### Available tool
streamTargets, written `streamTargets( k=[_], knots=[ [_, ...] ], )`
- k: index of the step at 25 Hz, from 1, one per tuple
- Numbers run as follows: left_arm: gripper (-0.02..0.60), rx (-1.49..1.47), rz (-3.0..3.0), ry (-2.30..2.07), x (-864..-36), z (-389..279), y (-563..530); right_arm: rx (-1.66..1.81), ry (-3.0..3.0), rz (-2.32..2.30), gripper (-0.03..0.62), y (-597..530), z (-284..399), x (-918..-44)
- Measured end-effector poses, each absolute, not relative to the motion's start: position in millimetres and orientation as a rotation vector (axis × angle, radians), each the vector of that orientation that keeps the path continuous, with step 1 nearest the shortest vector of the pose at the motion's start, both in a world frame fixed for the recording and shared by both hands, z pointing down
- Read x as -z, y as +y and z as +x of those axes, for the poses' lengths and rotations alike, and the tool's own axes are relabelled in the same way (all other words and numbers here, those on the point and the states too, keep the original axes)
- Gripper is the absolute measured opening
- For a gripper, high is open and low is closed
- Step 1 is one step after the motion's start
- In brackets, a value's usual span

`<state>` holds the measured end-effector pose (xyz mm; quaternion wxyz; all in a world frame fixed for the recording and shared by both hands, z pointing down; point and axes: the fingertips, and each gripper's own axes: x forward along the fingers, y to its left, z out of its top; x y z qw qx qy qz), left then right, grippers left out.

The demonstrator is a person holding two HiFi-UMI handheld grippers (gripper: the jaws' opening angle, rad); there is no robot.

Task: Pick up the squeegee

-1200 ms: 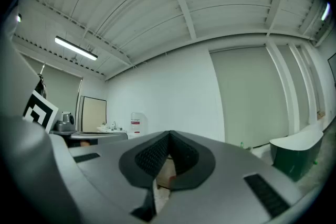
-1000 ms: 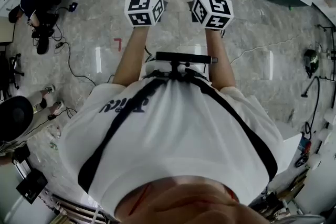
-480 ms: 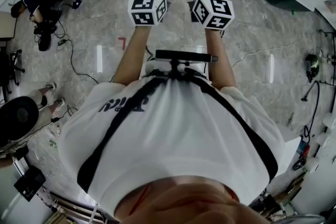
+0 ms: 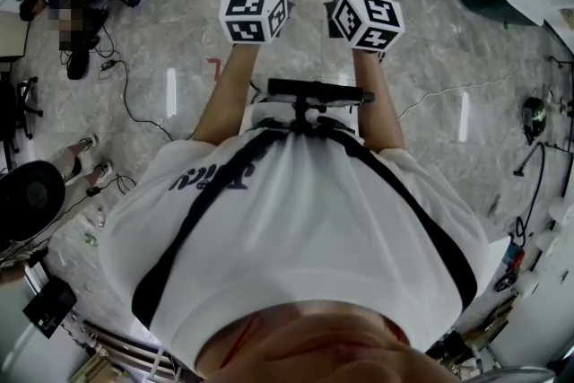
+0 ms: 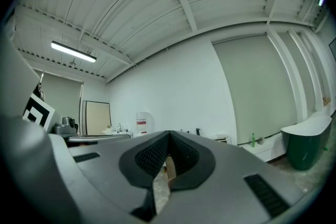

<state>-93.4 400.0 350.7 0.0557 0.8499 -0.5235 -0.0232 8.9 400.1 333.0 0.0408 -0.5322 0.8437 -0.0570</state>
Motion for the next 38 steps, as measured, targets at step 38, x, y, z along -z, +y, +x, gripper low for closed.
streamTargets(
  k=[38],
  knots=[
    [0.009,0.044,2.593,-1.573,-375.0,-73.7,-122.8,0.288,2.568,-1.628,0.005,-124.2,19.1,-377.8]
  ],
)
